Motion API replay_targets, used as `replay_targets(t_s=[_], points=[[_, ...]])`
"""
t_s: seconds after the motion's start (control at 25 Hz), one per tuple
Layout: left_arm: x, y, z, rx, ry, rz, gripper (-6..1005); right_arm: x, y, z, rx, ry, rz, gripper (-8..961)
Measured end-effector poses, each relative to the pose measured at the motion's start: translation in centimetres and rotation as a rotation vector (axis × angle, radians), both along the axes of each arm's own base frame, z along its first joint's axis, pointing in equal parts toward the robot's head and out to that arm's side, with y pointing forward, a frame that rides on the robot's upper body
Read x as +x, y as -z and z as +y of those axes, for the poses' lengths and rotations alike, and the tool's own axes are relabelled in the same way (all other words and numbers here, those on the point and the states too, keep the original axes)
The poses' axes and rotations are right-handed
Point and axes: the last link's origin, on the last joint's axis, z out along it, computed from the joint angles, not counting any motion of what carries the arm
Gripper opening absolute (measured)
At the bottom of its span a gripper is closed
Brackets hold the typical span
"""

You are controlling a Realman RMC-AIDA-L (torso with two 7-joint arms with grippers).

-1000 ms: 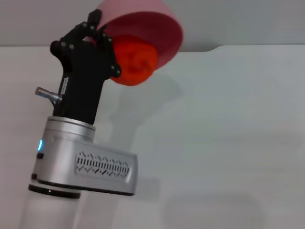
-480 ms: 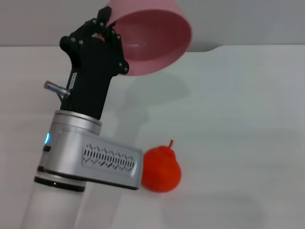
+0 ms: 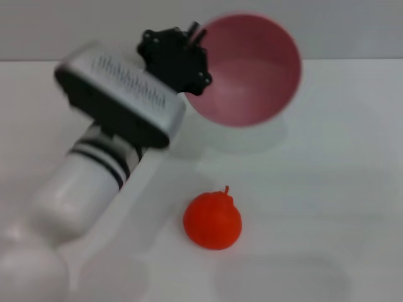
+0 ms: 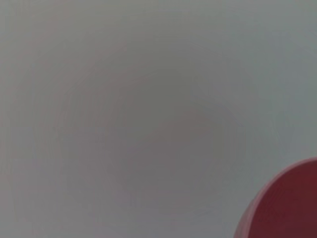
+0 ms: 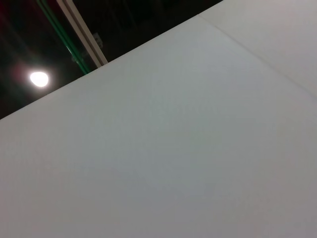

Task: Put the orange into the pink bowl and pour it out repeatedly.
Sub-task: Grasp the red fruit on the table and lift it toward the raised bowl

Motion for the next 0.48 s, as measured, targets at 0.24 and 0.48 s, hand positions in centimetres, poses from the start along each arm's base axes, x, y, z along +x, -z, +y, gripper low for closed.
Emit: replay_targets(t_s=[0.24, 0.48], points=[[1.7, -1.0, 3.1, -0.351, -0.079, -0.042, 164, 0.3, 0.0, 0.1, -0.009, 0.019, 0.004, 536], [1.3, -4.5, 6.9, -0.768, -0.212, -0.116, 166, 0.5, 0.5, 0.8, -0.079, 0.025, 0.012, 536]])
